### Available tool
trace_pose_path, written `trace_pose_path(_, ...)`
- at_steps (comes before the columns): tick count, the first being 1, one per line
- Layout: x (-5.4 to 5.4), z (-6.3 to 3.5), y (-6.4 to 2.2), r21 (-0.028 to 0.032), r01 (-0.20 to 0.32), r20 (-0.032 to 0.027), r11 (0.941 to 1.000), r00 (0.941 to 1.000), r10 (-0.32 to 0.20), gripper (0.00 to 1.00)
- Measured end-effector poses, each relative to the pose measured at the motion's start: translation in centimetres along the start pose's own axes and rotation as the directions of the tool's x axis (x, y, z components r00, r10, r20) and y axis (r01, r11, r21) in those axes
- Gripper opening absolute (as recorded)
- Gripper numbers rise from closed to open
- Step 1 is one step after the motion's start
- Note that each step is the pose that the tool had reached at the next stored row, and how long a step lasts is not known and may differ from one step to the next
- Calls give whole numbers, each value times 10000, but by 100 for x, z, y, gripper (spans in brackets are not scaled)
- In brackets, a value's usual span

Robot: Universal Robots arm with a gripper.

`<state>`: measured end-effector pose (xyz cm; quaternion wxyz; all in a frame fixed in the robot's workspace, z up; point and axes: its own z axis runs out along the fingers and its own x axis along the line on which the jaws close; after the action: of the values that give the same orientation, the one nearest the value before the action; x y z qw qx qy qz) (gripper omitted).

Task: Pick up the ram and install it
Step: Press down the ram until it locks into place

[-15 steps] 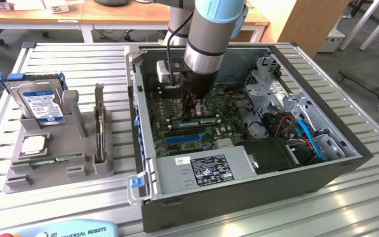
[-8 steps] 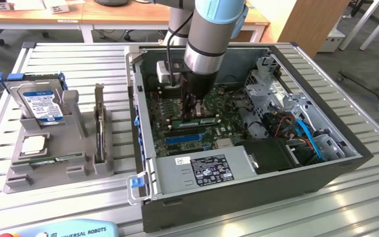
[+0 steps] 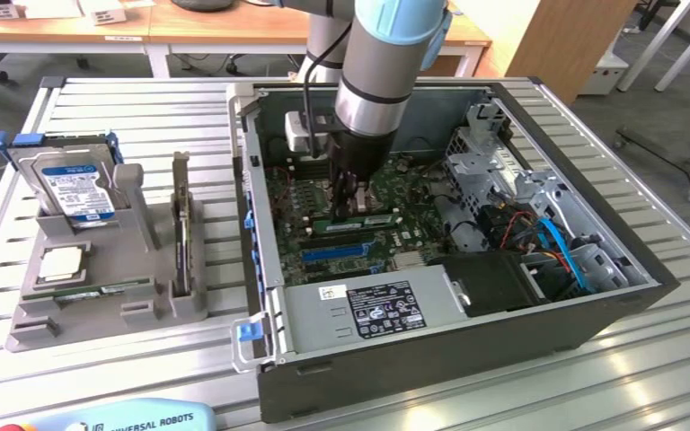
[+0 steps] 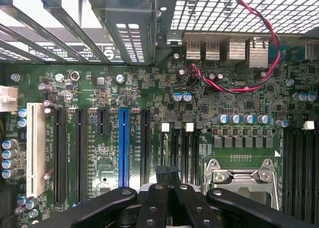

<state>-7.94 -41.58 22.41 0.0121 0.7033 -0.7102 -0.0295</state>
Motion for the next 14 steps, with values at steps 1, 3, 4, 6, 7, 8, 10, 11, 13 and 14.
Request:
trace_pose_path(1, 0, 3, 0, 0, 0, -2, 10000, 10000, 0, 10)
trace_pose_path(3, 1, 4, 0, -1, 0, -4, 10000, 10000, 0, 10)
trace_pose_path(4, 1, 5, 0, -1, 0, -4, 10000, 10000, 0, 10)
trace_pose_path(6, 0, 6, -1, 0, 0, 0, 10000, 10000, 0, 10)
trace_pose_path(7, 0, 7, 0, 0, 0, 0, 10000, 10000, 0, 10)
trace_pose_path(8, 0, 9, -1, 0, 0, 0, 10000, 10000, 0, 10)
trace_pose_path(10, 1, 12, 0, 0, 0, -2, 10000, 10000, 0, 10)
trace_pose_path(11, 1, 12, -1, -1, 0, -2, 10000, 10000, 0, 10)
trace_pose_path(13, 0, 13, -1, 0, 0, 0, 10000, 10000, 0, 10)
trace_pose_path(14, 0, 13, -1, 0, 0, 0, 10000, 10000, 0, 10)
